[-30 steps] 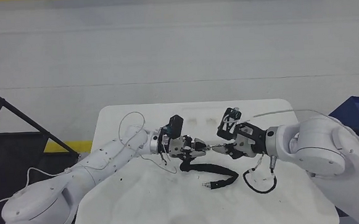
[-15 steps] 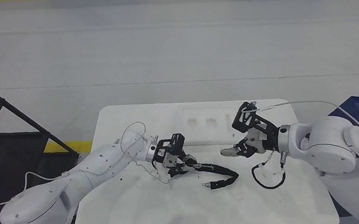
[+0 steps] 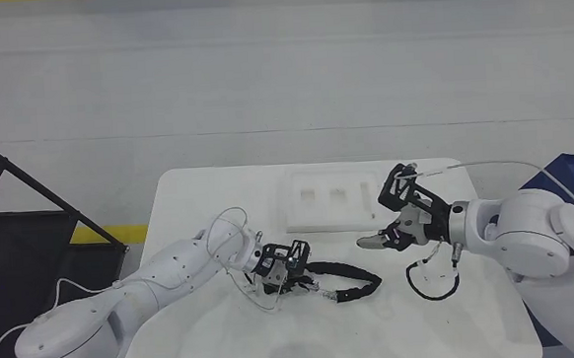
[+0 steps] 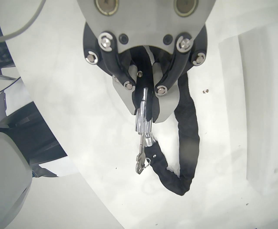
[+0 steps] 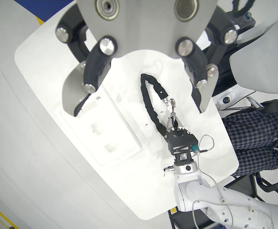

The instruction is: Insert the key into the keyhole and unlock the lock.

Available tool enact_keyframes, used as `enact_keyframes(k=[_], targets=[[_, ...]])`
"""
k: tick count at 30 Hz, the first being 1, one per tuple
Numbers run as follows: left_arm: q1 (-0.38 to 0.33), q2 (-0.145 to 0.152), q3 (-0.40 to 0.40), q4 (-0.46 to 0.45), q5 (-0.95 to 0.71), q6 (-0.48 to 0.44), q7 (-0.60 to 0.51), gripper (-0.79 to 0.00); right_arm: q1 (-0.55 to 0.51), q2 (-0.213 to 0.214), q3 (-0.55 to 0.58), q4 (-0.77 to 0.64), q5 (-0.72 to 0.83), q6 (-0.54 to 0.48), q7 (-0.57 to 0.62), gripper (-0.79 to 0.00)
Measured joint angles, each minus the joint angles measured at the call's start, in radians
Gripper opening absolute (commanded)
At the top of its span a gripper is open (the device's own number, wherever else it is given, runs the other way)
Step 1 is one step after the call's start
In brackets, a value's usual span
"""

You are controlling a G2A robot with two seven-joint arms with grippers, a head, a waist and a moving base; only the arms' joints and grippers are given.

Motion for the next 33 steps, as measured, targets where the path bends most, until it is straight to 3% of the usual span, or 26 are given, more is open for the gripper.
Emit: enact_keyframes(k=[4, 9, 17, 21, 28, 33], targets=[[-0.003, -0.011, 0.000, -0.005, -0.071, 0.000, -0.031, 0.000, -0.004, 0.000, 0.001, 0.015, 0.008, -0.023, -0.024, 0.000], [-0.036, -0.005, 0.000, -0.031, -0.136, 0.000, -0.040, 0.000, 0.005, -0.002, -0.016, 0.080, 0.032, -0.125, -0.086, 0.000], [-0.164, 0.040, 0.000, -0.056, -0.192, 0.000, 0.059, 0.000, 0.096, -0.013, -0.039, 0.264, 0.071, -0.358, -0.223, 0.000], [-0.234, 0.061, 0.000, -0.042, -0.255, 0.000, 0.086, 0.000, 0.170, -0.018, -0.061, 0.359, 0.109, -0.441, -0.233, 0.000], [-0.350, 0.077, 0.000, -0.043, -0.443, 0.000, 0.016, 0.000, 0.311, -0.025, -0.105, 0.497, 0.216, -0.529, -0.193, 0.000], [-0.435, 0.086, 0.000, -0.053, -0.660, 0.000, -0.134, 0.000, 0.407, -0.017, -0.139, 0.530, 0.276, -0.526, -0.152, 0.000]])
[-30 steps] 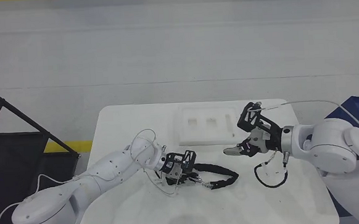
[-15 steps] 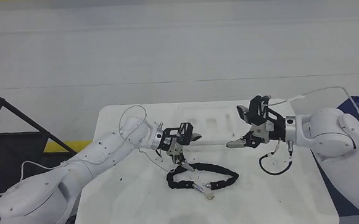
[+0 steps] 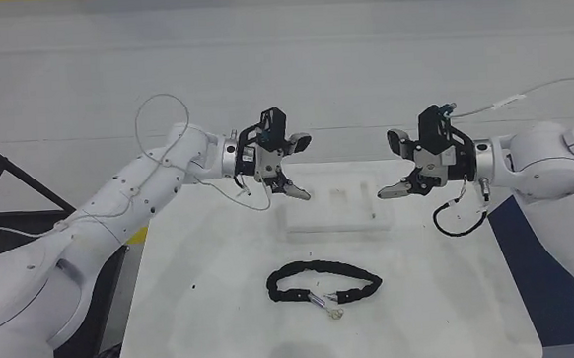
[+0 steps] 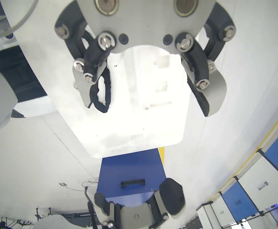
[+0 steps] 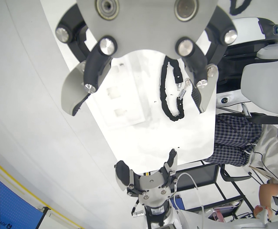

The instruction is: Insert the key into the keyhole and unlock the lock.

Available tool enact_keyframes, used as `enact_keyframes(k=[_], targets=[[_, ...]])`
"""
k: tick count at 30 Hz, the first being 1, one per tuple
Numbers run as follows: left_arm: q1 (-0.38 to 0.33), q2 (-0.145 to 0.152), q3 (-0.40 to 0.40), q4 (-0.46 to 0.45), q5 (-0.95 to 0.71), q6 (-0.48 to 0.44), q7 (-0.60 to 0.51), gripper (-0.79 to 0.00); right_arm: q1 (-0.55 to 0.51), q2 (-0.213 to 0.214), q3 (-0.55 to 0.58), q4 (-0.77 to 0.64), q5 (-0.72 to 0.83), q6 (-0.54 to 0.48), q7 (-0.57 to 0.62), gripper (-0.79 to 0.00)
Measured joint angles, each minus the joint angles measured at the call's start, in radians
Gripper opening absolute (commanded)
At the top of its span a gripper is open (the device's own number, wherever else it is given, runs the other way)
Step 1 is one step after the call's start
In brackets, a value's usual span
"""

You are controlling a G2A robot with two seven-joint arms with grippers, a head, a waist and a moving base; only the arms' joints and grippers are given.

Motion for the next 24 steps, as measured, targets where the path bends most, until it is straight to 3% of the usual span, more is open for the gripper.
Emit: enact_keyframes(k=[5, 10, 24], targets=[[-0.053, 0.004, 0.000, -0.011, -0.217, 0.000, -0.172, 0.000, 0.049, 0.009, 0.005, 0.022, 0.026, -0.007, -0.008, 0.000], [-0.075, 0.002, 0.000, -0.012, -0.325, 0.000, -0.280, -0.001, 0.073, 0.015, 0.002, 0.055, 0.046, -0.005, -0.006, 0.000], [-0.075, 0.001, 0.000, -0.013, -0.325, 0.000, -0.277, -0.001, 0.076, 0.015, 0.001, 0.062, 0.050, -0.005, -0.006, 0.000]])
